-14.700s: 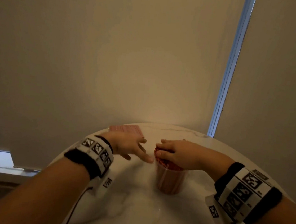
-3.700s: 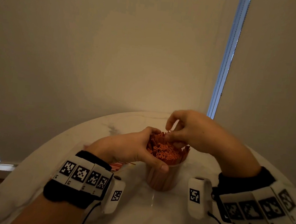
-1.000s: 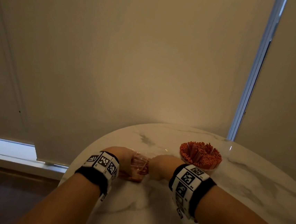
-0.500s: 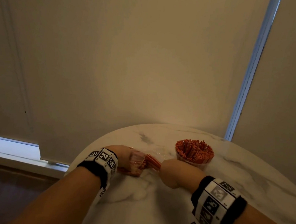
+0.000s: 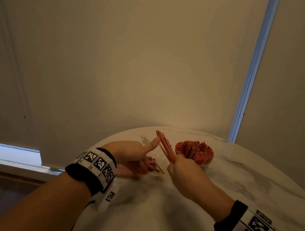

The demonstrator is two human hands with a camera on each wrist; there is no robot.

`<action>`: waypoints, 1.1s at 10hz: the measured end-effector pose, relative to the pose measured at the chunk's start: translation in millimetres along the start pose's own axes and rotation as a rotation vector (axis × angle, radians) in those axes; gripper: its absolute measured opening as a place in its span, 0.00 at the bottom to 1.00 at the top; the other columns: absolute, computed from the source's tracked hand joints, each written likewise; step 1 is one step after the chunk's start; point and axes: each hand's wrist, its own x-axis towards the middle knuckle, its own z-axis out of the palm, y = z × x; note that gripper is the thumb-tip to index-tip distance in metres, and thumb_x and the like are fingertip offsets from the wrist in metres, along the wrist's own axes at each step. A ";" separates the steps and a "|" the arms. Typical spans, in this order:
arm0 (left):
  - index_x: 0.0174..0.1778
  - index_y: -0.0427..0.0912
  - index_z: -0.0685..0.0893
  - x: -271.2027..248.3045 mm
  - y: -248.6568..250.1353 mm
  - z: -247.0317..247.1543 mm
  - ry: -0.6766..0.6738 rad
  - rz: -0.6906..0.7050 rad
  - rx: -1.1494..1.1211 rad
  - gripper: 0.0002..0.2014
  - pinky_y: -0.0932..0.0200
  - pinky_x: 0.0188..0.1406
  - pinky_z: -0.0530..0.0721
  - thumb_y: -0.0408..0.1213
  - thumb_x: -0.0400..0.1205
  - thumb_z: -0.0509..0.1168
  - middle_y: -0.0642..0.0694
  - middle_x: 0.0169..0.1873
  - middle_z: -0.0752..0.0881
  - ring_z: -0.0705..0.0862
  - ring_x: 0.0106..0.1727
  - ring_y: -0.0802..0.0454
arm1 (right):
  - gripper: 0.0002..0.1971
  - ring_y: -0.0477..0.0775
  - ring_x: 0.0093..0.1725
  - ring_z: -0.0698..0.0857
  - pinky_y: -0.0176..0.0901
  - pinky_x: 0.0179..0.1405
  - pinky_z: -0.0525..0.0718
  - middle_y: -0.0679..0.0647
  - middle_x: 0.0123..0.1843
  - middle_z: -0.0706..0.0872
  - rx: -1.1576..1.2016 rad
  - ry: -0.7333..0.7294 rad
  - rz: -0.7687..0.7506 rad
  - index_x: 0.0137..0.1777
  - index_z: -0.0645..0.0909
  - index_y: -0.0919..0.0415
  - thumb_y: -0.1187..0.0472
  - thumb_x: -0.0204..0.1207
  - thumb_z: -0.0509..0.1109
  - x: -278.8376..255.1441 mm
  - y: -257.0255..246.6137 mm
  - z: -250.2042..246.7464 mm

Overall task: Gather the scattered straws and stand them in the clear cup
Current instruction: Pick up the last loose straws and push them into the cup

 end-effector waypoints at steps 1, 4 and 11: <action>0.70 0.34 0.81 -6.5 17.1 13.8 -0.156 0.145 -0.207 0.57 0.53 0.62 0.89 0.84 0.65 0.55 0.43 0.55 0.94 0.92 0.59 0.48 | 0.09 0.56 0.45 0.85 0.40 0.32 0.74 0.57 0.51 0.84 0.202 0.043 0.072 0.62 0.74 0.62 0.59 0.88 0.56 2.9 -11.9 -9.1; 0.50 0.38 0.81 9.4 62.3 22.1 0.125 0.320 -1.280 0.11 0.54 0.44 0.88 0.40 0.92 0.60 0.46 0.29 0.80 0.90 0.33 0.52 | 0.12 0.50 0.35 0.81 0.39 0.25 0.70 0.51 0.42 0.82 0.358 0.148 -0.004 0.67 0.69 0.58 0.54 0.89 0.56 27.0 -17.2 -28.6; 0.42 0.48 0.74 77.8 73.5 10.2 0.181 0.447 -1.413 0.26 0.67 0.19 0.63 0.68 0.72 0.72 0.54 0.26 0.64 0.62 0.23 0.60 | 0.11 0.40 0.27 0.88 0.43 0.35 0.84 0.41 0.31 0.91 0.441 0.194 -0.004 0.45 0.81 0.51 0.49 0.86 0.64 67.1 37.0 -82.1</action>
